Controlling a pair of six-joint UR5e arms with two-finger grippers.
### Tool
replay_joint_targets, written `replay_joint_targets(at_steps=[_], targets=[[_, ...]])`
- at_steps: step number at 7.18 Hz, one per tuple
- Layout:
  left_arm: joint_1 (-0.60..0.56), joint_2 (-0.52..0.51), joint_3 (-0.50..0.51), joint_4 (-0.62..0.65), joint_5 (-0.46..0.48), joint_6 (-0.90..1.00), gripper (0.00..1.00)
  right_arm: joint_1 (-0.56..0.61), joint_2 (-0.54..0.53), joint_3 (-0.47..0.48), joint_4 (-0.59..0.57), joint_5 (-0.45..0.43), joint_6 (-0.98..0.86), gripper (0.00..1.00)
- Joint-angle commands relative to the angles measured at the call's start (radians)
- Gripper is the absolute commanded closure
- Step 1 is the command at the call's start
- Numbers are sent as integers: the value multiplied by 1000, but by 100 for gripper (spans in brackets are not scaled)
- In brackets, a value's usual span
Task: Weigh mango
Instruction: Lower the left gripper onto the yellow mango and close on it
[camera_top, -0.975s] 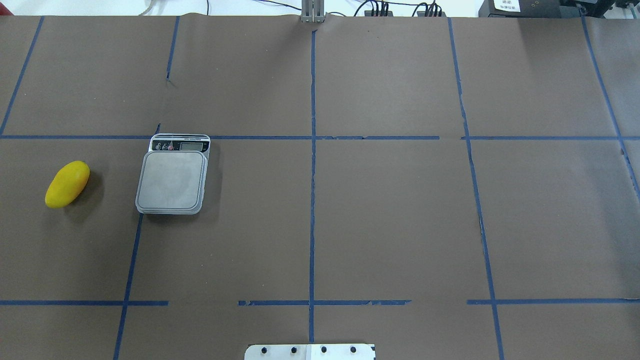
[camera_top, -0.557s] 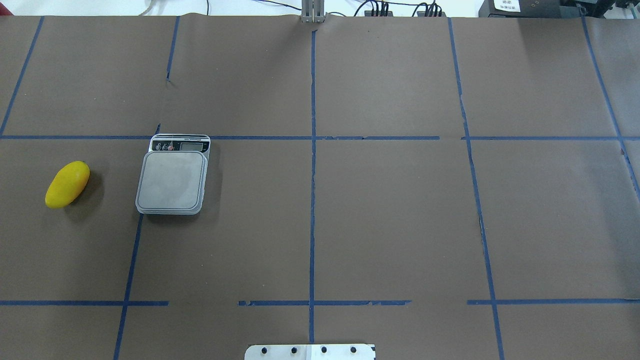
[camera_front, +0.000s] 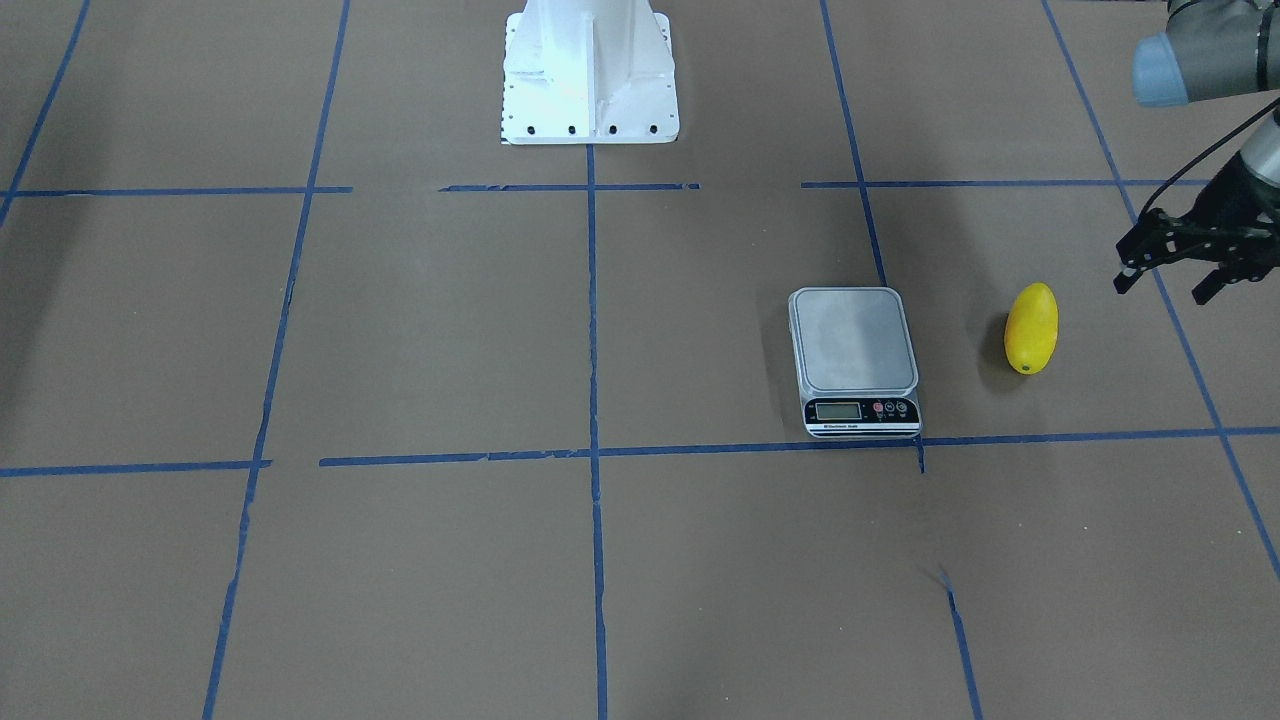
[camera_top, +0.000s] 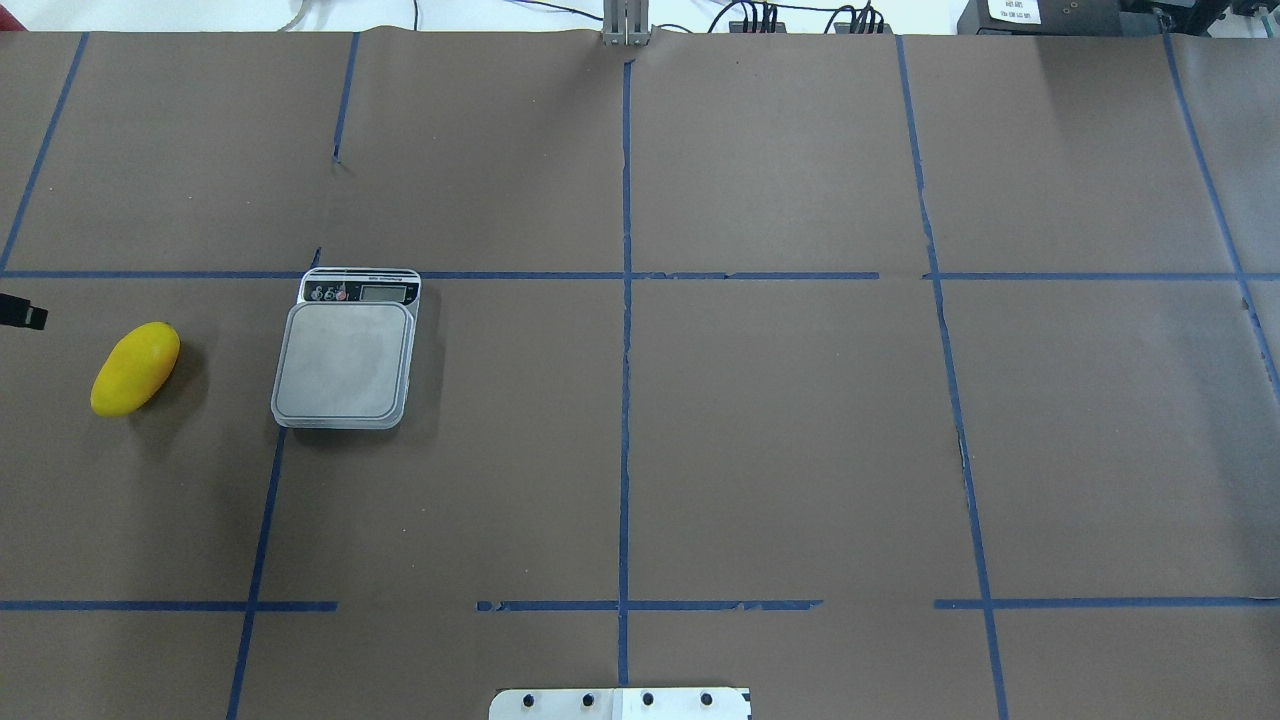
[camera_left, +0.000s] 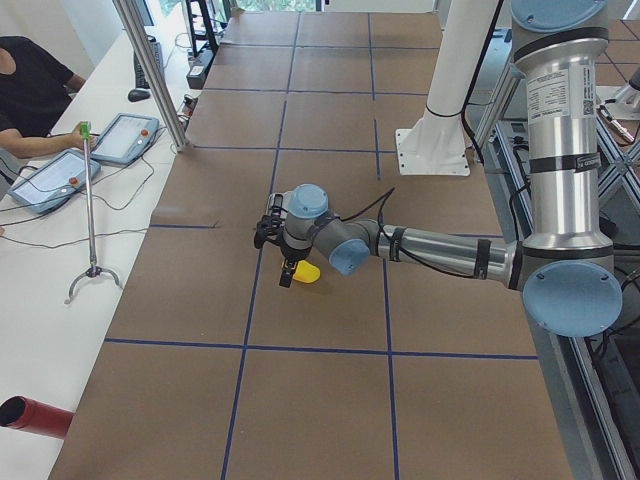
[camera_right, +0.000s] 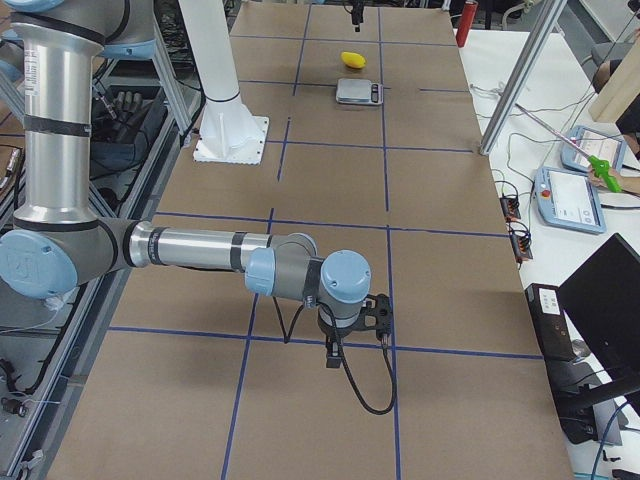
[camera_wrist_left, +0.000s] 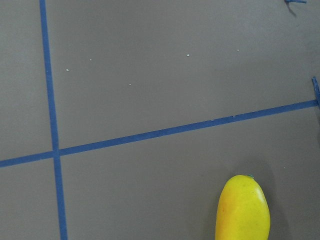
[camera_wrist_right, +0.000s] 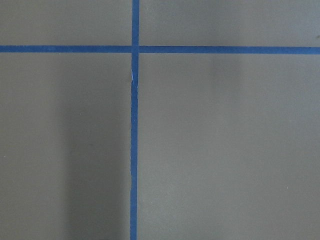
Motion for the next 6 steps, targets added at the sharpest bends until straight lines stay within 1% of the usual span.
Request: replay_joint_targets(at_steps=[1,2,3,6], targets=[[126,-39,89,-103,56,-140,0,0,0,1,0,0,-1,0],[151,-84,129,-105,54,-152,0,0,0,0,0,0,1,0],[160,-107,157,-105,54,-174,0,0,0,1,0,0,-1,0],[196,-139,197,-106,54,-195,0,0,0,0,0,0,1,0]])
